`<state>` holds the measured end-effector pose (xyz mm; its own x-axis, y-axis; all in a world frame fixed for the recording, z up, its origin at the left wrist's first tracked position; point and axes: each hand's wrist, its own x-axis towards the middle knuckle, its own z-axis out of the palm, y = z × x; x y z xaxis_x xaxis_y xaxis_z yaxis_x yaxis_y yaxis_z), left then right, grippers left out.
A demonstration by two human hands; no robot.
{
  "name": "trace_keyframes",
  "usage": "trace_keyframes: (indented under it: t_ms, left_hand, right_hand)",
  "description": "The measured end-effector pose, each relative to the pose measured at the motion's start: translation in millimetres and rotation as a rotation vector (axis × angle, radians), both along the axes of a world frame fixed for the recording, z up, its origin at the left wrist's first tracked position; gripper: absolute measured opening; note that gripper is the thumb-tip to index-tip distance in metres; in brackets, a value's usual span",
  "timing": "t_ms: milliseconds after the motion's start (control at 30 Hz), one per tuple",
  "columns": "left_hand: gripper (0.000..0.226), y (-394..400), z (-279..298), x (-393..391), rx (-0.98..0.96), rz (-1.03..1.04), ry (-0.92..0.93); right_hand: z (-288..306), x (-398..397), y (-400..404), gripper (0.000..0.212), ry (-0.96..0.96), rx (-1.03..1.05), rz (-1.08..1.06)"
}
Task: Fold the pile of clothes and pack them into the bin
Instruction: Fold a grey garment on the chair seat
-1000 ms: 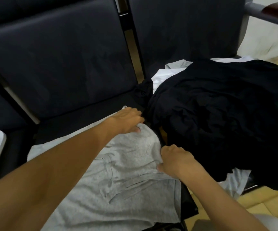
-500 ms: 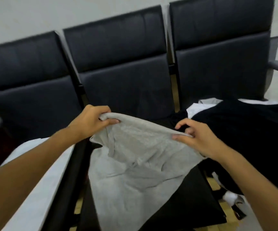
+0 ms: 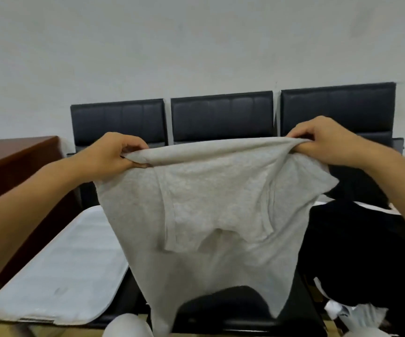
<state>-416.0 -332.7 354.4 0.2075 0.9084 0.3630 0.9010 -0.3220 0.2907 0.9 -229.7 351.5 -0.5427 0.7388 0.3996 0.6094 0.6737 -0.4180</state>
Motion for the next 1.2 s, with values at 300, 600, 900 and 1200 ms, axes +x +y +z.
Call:
trace_keyframes:
  t_ms: [300, 600, 900, 1200]
  left_hand:
    - [0.022, -19.0, -16.7, 21.4, 0.124, 0.0, -0.318]
    - [0.027, -38.6, -17.7, -8.8, 0.065, 0.009, -0.216]
    - [0.059, -38.9, -21.2, -8.0, -0.207, -0.133, -0.314]
    - [0.021, 65.1, -115.6, -18.8, -0.419, 0.038, -0.439]
  right_hand:
    - [2.0, -15.8, -25.1, 0.019, 0.064, 0.146, -0.107]
    - [20.3, 20.7, -42.3, 0.029, -0.643, 0.507, -0.312]
    - [19.1, 20.3, -31.0, 0.024, -0.185, -0.254, 0.043]
    - [-86.7, -2.9, 81.2, 0.019, -0.372, -0.562, -0.032]
